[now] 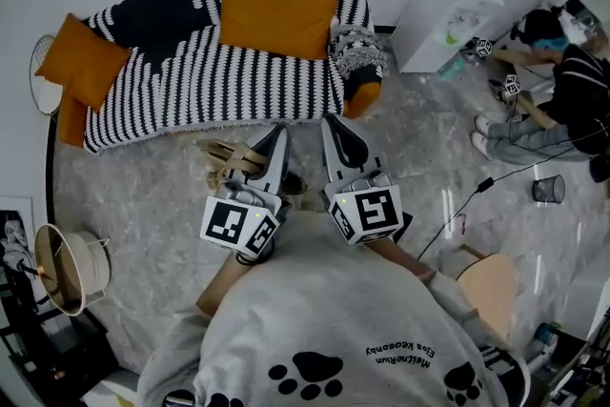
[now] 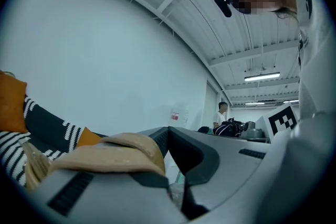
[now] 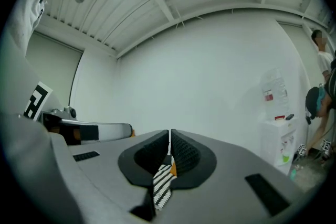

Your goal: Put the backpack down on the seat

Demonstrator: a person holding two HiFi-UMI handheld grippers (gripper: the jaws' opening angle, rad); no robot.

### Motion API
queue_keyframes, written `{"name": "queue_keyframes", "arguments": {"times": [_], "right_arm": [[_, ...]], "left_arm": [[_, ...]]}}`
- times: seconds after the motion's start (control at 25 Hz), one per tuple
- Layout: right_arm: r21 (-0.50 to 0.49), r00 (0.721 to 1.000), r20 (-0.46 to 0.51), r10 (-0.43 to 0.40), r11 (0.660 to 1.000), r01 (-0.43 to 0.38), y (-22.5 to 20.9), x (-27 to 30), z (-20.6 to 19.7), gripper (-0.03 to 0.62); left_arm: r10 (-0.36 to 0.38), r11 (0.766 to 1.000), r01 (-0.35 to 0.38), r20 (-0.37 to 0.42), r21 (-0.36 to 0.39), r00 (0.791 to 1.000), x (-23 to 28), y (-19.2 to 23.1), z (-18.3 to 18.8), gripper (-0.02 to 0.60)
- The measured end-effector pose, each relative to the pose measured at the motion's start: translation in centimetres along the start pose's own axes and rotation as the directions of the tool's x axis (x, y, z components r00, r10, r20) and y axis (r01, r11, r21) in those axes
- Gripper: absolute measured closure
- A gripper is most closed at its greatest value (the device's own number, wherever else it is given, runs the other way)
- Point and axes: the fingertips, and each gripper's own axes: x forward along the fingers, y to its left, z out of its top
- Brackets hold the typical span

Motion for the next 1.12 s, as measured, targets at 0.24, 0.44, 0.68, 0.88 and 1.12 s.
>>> {"name": "queue_keyframes", "arguments": {"times": [0.24,0.44,0.68,0.88,1.12], "right_arm": [[0.006,0.998,-0.008,-0.055,0.998,0.055,-2.7,3.0,0.0,0.556],[0.024,0.996,-0.019,-0.087,0.996,0.087,-4.6,7.5,-0.6,0.556],[0.023,0.991,-0.04,-0.129,0.991,0.13,-7.5,13.9,-0.9,0.556],[0.022,0.982,-0.05,-0.182,0.983,0.183,-9.0,18.9,-0.4,0.556],[0.019,0.968,-0.046,-0.247,0.969,0.248,-9.8,23.1,-0.7,0.556]], "left_arm": [[-0.035,0.999,0.035,-0.012,-0.003,0.999,3.7,2.4,0.4,0.563],[-0.06,0.998,0.06,-0.033,-0.008,0.998,7.5,5.7,0.5,0.563],[-0.093,0.996,0.093,-0.055,-0.001,0.994,13.1,11.0,1.2,0.563],[-0.159,0.987,0.16,-0.073,0.014,0.985,16.9,14.2,2.1,0.563],[-0.243,0.97,0.241,-0.1,-0.025,0.965,19.8,17.5,1.7,0.563]]}}
